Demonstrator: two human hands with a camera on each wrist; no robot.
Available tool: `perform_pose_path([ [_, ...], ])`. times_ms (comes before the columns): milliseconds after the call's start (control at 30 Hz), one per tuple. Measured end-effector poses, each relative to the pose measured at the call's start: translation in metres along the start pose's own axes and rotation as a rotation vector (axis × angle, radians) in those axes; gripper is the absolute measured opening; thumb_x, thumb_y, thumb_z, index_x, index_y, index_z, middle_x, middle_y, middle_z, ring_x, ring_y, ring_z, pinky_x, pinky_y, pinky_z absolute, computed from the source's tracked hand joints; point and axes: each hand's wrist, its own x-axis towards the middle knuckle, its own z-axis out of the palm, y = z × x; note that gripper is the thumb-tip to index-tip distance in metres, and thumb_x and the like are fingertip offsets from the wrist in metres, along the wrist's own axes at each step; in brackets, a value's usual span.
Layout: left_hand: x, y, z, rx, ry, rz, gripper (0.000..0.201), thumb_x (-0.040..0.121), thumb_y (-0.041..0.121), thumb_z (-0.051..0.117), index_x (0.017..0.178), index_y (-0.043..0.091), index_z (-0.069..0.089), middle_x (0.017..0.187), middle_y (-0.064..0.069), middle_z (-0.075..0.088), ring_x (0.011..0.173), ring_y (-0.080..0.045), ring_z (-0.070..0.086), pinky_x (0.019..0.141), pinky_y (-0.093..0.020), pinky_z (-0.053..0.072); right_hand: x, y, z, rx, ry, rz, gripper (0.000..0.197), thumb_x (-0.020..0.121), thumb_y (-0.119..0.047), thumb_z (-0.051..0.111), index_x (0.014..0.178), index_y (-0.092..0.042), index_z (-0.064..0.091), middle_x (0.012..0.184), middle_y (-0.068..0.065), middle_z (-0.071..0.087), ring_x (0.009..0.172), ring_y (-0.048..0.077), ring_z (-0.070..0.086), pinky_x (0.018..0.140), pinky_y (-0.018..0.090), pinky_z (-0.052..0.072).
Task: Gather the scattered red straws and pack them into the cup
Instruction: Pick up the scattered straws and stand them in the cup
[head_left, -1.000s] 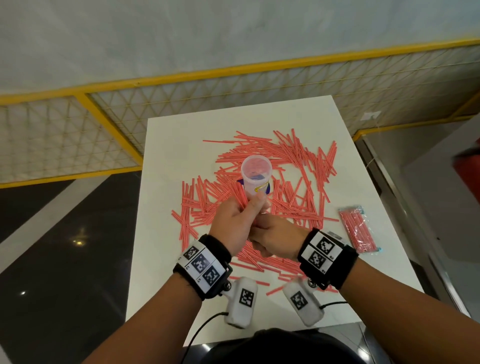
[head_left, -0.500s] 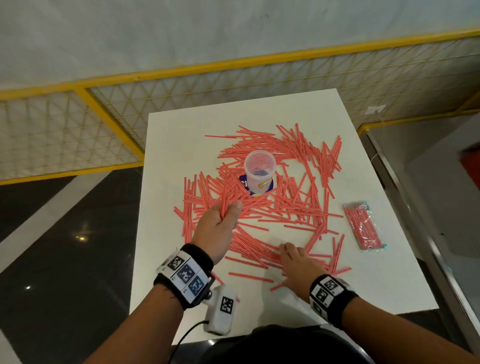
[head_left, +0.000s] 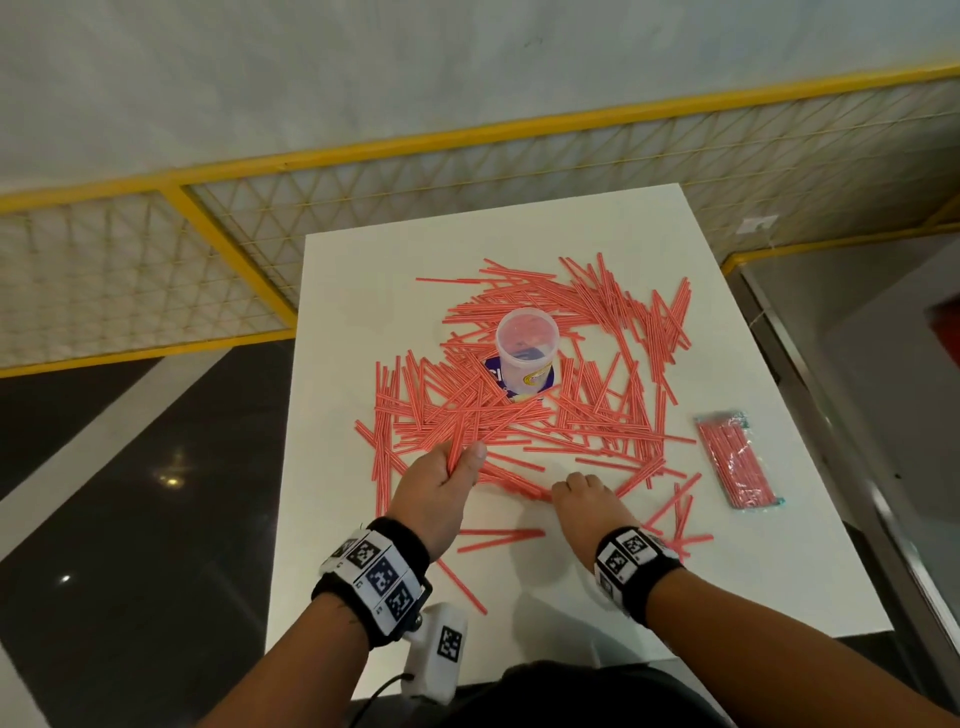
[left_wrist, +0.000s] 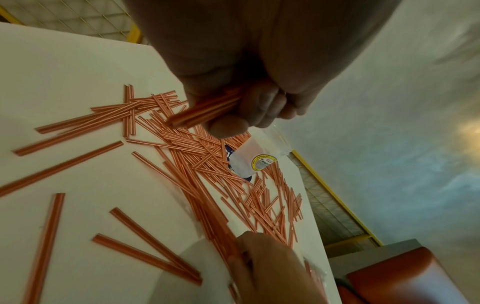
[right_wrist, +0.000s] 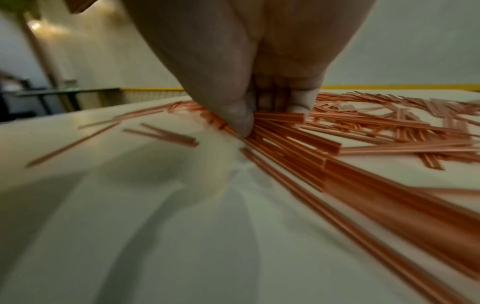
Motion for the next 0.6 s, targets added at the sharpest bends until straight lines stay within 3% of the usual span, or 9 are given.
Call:
perform_pose_path([
  [133, 0.007, -0.005, 0.003, -0.036, -0.017, -0.043, 0.041, 0.102, 0.053, 0.050, 0.078, 0.021, 0.055, 0.065, 0.012, 0.051, 0.058, -0.011, 0.048, 0.065, -0.035, 0.044, 0.008, 0.013, -0.013, 0.167, 0.044, 0.067, 0.039, 0.092, 0.003, 0.046, 0.129, -0.009, 0.051, 0.127, 0.009, 0.052, 0.114, 0.026, 0.051, 0.095, 0.034, 0.048],
  [233, 0.013, 0.000, 0.010, -0.034, -0.021, -0.084, 0.040, 0.102, 0.053, 0.050, 0.084, 0.020, 0.066, 0.075, 0.010, 0.063, 0.060, -0.009, 0.054, 0.065, -0.031, 0.045, 0.007, 0.019, -0.036, 0.336, 0.143, 0.136, 0.014, 0.103, -0.019, 0.046, 0.111, -0.015, 0.058, 0.107, 0.003, 0.059, 0.089, 0.019, 0.056, 0.073, 0.027, 0.044],
  [267, 0.014, 0.005, 0.013, -0.046, -0.029, -0.097, 0.041, 0.102, 0.052, 0.050, 0.087, 0.019, 0.068, 0.075, 0.009, 0.063, 0.060, -0.009, 0.054, 0.062, -0.030, 0.044, 0.005, 0.020, -0.047, 0.448, 0.179, 0.151, 0.015, 0.105, -0.025, 0.047, 0.099, -0.016, 0.058, 0.095, 0.002, 0.060, 0.081, 0.019, 0.056, 0.066, 0.027, 0.041],
  [367, 0.018, 0.019, 0.026, -0.123, -0.070, -0.122, 0.052, 0.102, 0.049, 0.053, 0.101, -0.002, 0.064, 0.062, 0.001, 0.046, 0.050, -0.015, 0.044, 0.044, -0.020, 0.040, -0.004, 0.022, -0.084, 0.759, 0.265, 0.123, 0.026, 0.102, -0.025, 0.055, 0.078, -0.018, 0.055, 0.069, -0.003, 0.056, 0.061, 0.016, 0.051, 0.055, 0.026, 0.034],
  [433, 0.020, 0.028, 0.032, -0.163, -0.097, -0.109, 0.055, 0.100, 0.052, 0.056, 0.104, -0.003, 0.061, 0.066, -0.010, 0.043, 0.047, -0.015, 0.040, 0.041, -0.018, 0.038, -0.006, 0.024, -0.099, 0.939, 0.282, 0.100, 0.027, 0.099, -0.027, 0.061, 0.074, -0.019, 0.058, 0.063, -0.004, 0.054, 0.056, 0.014, 0.049, 0.055, 0.027, 0.038],
  [500, 0.021, 0.038, 0.036, -0.188, -0.114, -0.112, 0.052, 0.097, 0.061, 0.055, 0.093, 0.009, 0.061, 0.070, -0.012, 0.050, 0.047, -0.015, 0.043, 0.046, -0.020, 0.042, -0.006, 0.023, -0.106, 1.185, 0.262, 0.117, 0.028, 0.096, -0.029, 0.066, 0.071, -0.017, 0.062, 0.061, -0.001, 0.052, 0.056, 0.016, 0.048, 0.058, 0.032, 0.041],
  [600, 0.023, 0.048, 0.040, -0.282, -0.132, -0.172, 0.051, 0.092, 0.071, 0.054, 0.083, 0.022, 0.064, 0.068, -0.012, 0.056, 0.060, -0.020, 0.054, 0.067, -0.032, 0.050, -0.008, 0.021, -0.108, 1.501, 0.204, 0.127, 0.023, 0.093, -0.028, 0.071, 0.078, -0.011, 0.070, 0.066, 0.006, 0.055, 0.062, 0.020, 0.047, 0.060, 0.036, 0.041],
])
